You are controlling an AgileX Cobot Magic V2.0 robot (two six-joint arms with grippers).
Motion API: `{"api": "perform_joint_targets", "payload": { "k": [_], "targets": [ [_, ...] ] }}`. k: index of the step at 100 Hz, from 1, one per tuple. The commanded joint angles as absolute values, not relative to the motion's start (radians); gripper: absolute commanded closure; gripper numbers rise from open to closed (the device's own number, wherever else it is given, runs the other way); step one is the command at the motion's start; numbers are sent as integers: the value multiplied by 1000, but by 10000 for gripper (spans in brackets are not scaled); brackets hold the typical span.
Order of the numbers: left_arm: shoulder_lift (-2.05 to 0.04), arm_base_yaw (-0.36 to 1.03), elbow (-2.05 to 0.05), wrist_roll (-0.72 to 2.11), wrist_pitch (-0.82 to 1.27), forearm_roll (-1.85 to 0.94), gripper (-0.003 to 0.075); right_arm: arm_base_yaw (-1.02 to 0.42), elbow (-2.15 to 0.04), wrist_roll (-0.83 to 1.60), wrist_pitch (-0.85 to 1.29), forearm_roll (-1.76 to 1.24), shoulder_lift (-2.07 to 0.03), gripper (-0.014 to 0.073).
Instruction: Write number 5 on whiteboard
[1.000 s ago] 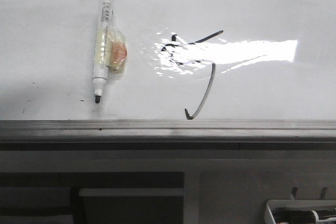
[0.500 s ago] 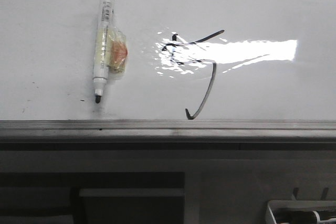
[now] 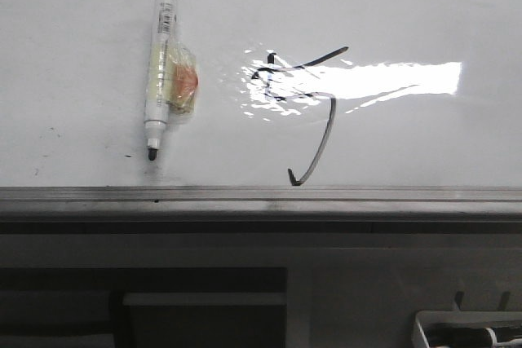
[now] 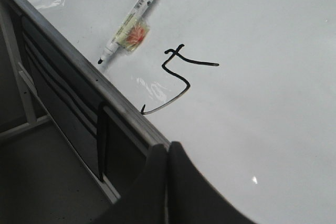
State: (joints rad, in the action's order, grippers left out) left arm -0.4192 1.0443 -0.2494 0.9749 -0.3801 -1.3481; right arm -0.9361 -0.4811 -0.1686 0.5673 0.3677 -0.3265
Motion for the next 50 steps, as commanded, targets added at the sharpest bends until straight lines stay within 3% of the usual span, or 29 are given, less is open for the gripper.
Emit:
{"api": "perform_joint_targets", "payload": {
  "k": [1,13,24,50],
  "targets": [
    [-408,1051,-263,979,-394,-1326,741,-928,-507,-167,506,394,-332,655],
    [-379,1026,-230,980,-445,-1234,741,-928,-507,-167,506,394,-332,655],
    [-333,951,-176,906,-447,-969,741,-928,-507,-167,506,394,-332,655],
    [-184,563,-26,361,-369,-334,741,-928,-507,-167,506,394,-332,655]
  ]
}}
